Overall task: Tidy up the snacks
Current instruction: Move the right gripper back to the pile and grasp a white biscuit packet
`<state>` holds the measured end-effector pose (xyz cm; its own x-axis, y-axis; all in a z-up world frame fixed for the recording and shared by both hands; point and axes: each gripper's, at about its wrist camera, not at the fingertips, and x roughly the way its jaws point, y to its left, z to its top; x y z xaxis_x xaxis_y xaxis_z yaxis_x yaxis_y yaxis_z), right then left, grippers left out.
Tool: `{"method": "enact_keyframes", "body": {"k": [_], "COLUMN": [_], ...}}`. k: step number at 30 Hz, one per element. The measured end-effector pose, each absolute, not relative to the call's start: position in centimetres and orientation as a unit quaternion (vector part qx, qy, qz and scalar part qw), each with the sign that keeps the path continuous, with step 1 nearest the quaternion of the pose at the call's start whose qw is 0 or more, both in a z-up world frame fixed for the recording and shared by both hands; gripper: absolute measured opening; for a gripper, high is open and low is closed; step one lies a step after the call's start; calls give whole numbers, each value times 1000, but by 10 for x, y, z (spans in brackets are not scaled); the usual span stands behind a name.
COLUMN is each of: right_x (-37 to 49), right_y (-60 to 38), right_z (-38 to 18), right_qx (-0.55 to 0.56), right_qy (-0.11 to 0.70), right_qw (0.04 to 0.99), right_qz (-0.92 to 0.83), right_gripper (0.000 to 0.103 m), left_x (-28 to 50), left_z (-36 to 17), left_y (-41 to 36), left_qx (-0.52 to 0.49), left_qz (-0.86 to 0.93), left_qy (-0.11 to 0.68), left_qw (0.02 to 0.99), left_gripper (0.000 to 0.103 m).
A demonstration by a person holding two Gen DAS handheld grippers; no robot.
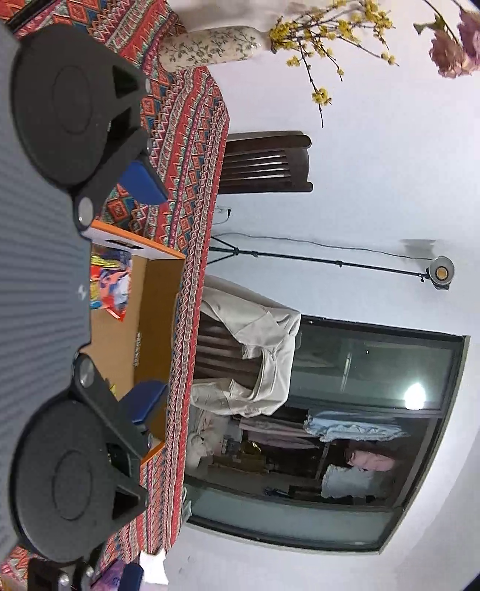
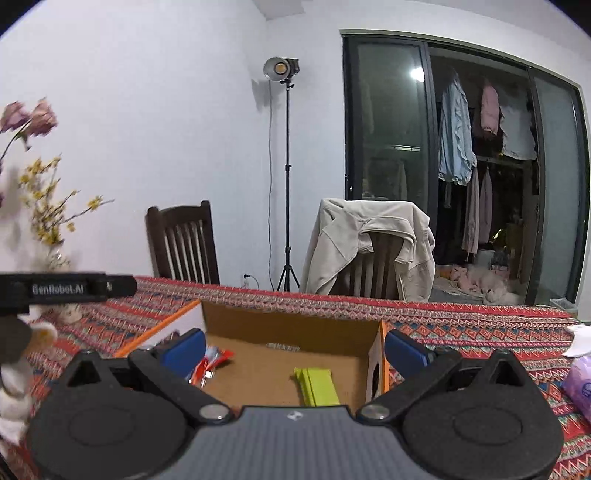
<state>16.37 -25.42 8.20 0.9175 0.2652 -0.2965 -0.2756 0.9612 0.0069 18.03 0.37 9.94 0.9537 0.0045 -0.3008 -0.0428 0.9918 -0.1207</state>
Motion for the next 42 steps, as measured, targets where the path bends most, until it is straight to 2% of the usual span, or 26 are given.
{"method": "enact_keyframes", "body": {"k": [9, 19, 42], "right_x": [107, 67, 71], "right_y": [-253, -258, -289], "right_z": [40, -13, -17], "right_qx": [-34, -19, -11], "right_qy": [191, 249, 262], "right_qw": [969, 956, 960], "right_qz": [151, 152, 94], "right_gripper": [103, 103, 103], "left_x": [112, 61, 69], "left_z": [66, 19, 10], "left_y": [11, 19, 25], "left_qx": [-31, -35, -53], "left_qz": [-6, -15, -4], "left_qy": [137, 191, 226], "left_qw": [990, 981, 973], "left_gripper": [103, 103, 103]}}
